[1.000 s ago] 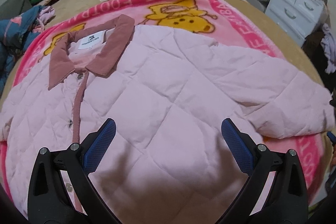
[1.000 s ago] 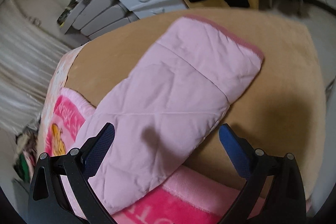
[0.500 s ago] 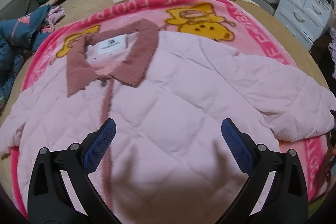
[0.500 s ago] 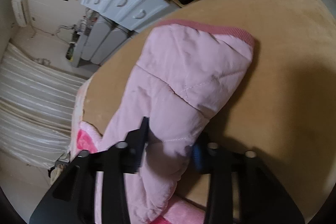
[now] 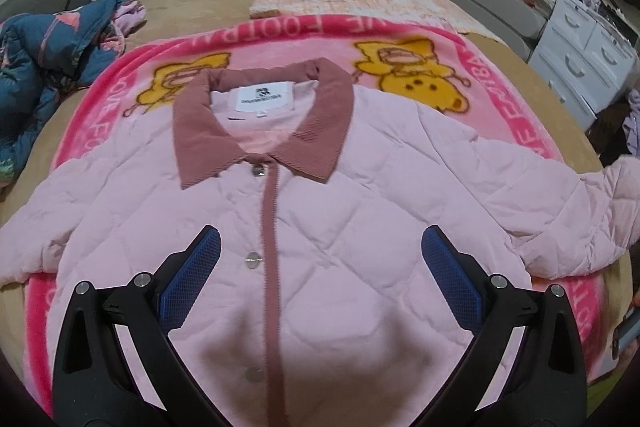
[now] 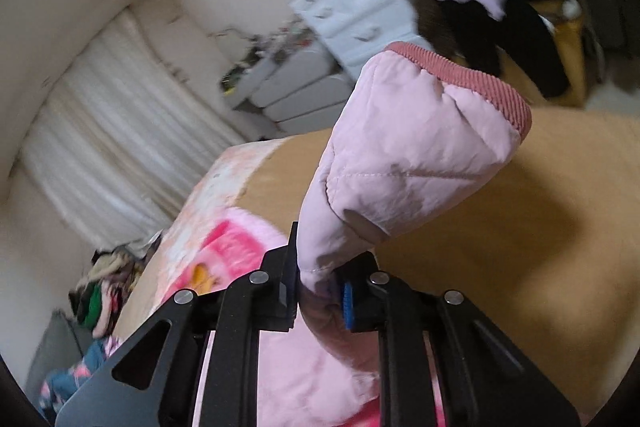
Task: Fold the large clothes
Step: 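Grasp the sleeve cuff with the right gripper and fold it across the jacket body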
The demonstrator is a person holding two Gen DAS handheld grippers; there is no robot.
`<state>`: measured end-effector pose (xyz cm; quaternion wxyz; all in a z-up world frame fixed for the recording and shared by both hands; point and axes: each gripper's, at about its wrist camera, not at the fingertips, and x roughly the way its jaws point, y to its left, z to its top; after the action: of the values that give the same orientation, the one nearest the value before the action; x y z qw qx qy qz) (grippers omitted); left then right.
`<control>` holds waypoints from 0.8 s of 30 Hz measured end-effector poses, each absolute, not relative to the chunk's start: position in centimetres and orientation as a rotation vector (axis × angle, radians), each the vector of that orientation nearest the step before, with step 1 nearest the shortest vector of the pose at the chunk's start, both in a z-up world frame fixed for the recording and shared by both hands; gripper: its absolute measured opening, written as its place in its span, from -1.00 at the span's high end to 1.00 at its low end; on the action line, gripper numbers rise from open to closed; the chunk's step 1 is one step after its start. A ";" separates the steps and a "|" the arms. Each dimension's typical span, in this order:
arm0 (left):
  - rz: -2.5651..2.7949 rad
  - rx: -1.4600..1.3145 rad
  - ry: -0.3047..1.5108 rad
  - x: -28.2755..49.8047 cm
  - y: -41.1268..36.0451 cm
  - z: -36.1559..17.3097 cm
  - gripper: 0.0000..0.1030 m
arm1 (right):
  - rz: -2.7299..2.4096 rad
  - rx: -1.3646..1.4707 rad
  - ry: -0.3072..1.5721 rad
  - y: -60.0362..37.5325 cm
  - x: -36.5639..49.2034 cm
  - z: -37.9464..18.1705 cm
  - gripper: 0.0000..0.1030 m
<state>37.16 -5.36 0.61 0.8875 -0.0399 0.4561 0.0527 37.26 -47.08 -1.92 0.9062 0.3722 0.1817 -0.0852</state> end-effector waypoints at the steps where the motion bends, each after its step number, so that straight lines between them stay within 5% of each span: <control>1: 0.114 -0.083 0.943 36.9 -4.9 0.9 -0.83 | -0.146 0.725 0.365 -45.8 37.3 -0.7 0.71; 24: 0.163 -0.197 0.850 33.4 8.4 8.2 -0.83 | 0.150 0.419 0.315 -25.7 40.2 15.6 0.72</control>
<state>33.39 8.43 8.23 0.9031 -0.0953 0.4112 0.0787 40.21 -25.66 15.57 0.9631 0.2069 0.1554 0.0739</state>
